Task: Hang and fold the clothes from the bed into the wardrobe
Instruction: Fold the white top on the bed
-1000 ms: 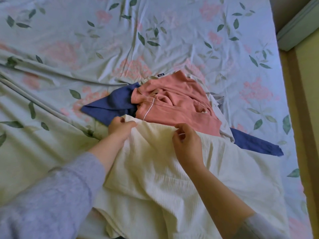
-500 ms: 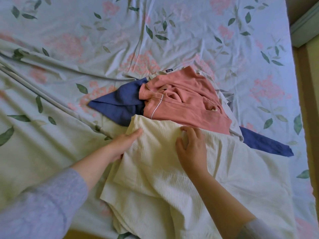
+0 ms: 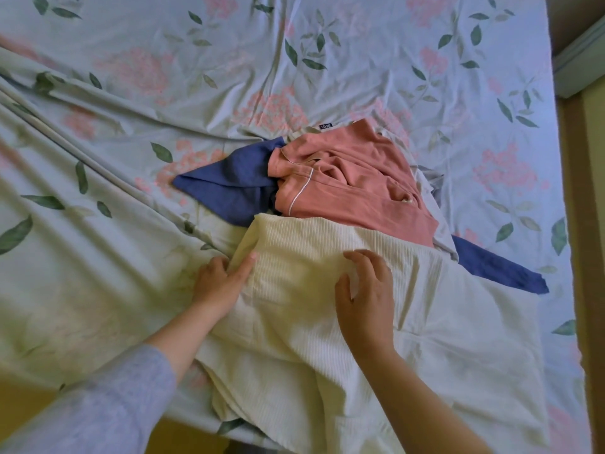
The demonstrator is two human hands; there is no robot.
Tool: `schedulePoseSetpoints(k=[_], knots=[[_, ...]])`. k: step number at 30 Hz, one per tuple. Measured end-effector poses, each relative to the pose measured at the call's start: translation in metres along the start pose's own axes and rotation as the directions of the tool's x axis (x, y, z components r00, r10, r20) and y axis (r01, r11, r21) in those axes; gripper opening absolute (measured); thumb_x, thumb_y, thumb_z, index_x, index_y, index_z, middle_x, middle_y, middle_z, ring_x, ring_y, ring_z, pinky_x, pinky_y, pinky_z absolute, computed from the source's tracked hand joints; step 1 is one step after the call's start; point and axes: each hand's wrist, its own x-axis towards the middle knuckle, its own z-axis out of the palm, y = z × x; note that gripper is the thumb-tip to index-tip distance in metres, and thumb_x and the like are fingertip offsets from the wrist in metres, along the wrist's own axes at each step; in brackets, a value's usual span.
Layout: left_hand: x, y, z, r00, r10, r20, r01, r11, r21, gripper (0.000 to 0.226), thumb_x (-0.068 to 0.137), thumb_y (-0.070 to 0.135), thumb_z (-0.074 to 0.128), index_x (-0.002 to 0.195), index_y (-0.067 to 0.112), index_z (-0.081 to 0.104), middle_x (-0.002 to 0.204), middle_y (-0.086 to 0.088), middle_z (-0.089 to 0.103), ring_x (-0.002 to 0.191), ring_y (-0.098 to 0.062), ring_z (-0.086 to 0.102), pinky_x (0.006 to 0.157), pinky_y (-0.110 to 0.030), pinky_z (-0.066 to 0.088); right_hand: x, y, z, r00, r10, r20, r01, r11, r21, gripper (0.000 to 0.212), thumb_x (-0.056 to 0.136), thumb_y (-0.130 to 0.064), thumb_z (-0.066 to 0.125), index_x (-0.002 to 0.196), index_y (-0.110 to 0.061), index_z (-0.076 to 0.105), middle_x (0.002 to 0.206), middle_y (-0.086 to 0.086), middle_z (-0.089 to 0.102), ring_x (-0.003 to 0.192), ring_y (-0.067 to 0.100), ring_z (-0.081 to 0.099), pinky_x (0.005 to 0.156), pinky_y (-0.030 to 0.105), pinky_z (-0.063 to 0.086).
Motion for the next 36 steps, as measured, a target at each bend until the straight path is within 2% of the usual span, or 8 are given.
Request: schedulePoseSetpoints(k=[5,11,15,18,22,27,30,36], knots=[[-0.016,-0.002,-0.005,0.964,-0.123,0.234,0.159,0.977,-0.14,0.087,0.036,0.084,0.074,0.094,0.02,0.071,0.086,0.003,0.075,0.085,-0.019,0.07,0.076,-0.032,0.055,-0.042,0.01,-0.004,0.957,0.289,-0.033,-0.283,0.952,0.118,0.034,0.091,-0.006,0.054,0.12,-0.022,0.059,0.12,-0.009,0.048,0.11,0.015,0.052,0.084,0.023,0.046],[-0.026,0.007,-0.018,0.936,-0.08,0.343,0.167,0.958,-0.232,0.088,0.049,0.057,0.088,0.119,0.01,0.061,0.105,-0.008,0.072,0.095,-0.026,0.069,0.083,-0.041,0.056,-0.043,0.009,-0.022,0.897,0.419,0.138,-0.439,0.88,0.183,0.05,0.095,-0.016,0.053,0.142,-0.027,0.045,0.131,-0.01,0.048,0.114,0.011,0.055,0.096,0.033,0.05],[-0.045,0.02,-0.027,0.965,0.064,0.253,-0.016,0.982,-0.188,0.05,0.078,0.041,0.076,0.114,0.009,0.063,0.106,-0.005,0.069,0.101,-0.025,0.065,0.075,-0.03,0.049,-0.054,0.012,-0.039,0.86,0.51,0.028,-0.501,0.831,0.239,0.045,0.093,-0.023,0.053,0.136,-0.032,0.047,0.127,-0.016,0.052,0.114,0.003,0.053,0.094,0.031,0.05],[-0.068,0.032,-0.037,0.953,0.234,0.193,-0.211,0.969,-0.131,0.024,0.085,0.034,0.071,0.1,0.015,0.068,0.092,0.003,0.072,0.09,-0.016,0.067,0.064,-0.022,0.045,-0.053,0.023,-0.045,0.797,0.568,0.203,-0.6,0.784,0.161,0.056,0.093,-0.026,0.053,0.146,-0.027,0.036,0.137,-0.004,0.047,0.12,0.017,0.052,0.098,0.039,0.049],[-0.105,0.048,-0.043,0.957,0.283,0.062,-0.283,0.959,-0.005,0.029,0.074,0.045,0.078,0.081,0.023,0.061,0.073,0.016,0.067,0.069,0.002,0.06,0.054,-0.014,0.039,-0.042,0.035,-0.053,0.761,0.532,0.372,-0.618,0.769,0.163,0.054,0.093,-0.022,0.055,0.144,-0.024,0.04,0.136,0.004,0.047,0.112,0.019,0.054,0.089,0.034,0.048],[-0.152,0.071,-0.039,0.932,0.097,0.349,0.072,0.894,-0.442,0.059,0.055,0.036,0.09,0.101,0.006,0.071,0.091,-0.009,0.076,0.079,-0.023,0.074,0.055,-0.027,0.056,-0.051,0.043,-0.076,0.706,0.496,0.506,-0.69,0.643,0.332,0.063,0.095,-0.025,0.057,0.152,-0.025,0.03,0.139,-0.004,0.046,0.119,0.015,0.05,0.1,0.03,0.042],[-0.182,0.084,-0.02,0.908,0.17,0.382,0.059,0.853,-0.519,0.074,0.047,0.021,0.092,0.115,0.006,0.065,0.105,-0.013,0.074,0.094,-0.029,0.072,0.073,-0.038,0.06,-0.068,0.052,-0.095,0.717,0.47,0.515,-0.69,0.584,0.428,0.061,0.097,-0.024,0.056,0.152,-0.025,0.029,0.152,-0.002,0.038,0.133,0.019,0.044,0.112,0.041,0.038],[-0.236,0.102,0.017,0.924,0.299,0.237,-0.167,0.875,-0.454,0.03,0.076,0.008,0.077,0.105,0.014,0.07,0.098,-0.003,0.076,0.092,-0.022,0.072,0.083,-0.037,0.055,-0.11,0.082,-0.154,0.738,0.505,0.447,-0.674,0.524,0.521,0.061,0.098,-0.024,0.057,0.152,-0.026,0.03,0.154,0.001,0.035,0.135,0.021,0.043,0.108,0.042,0.044]])
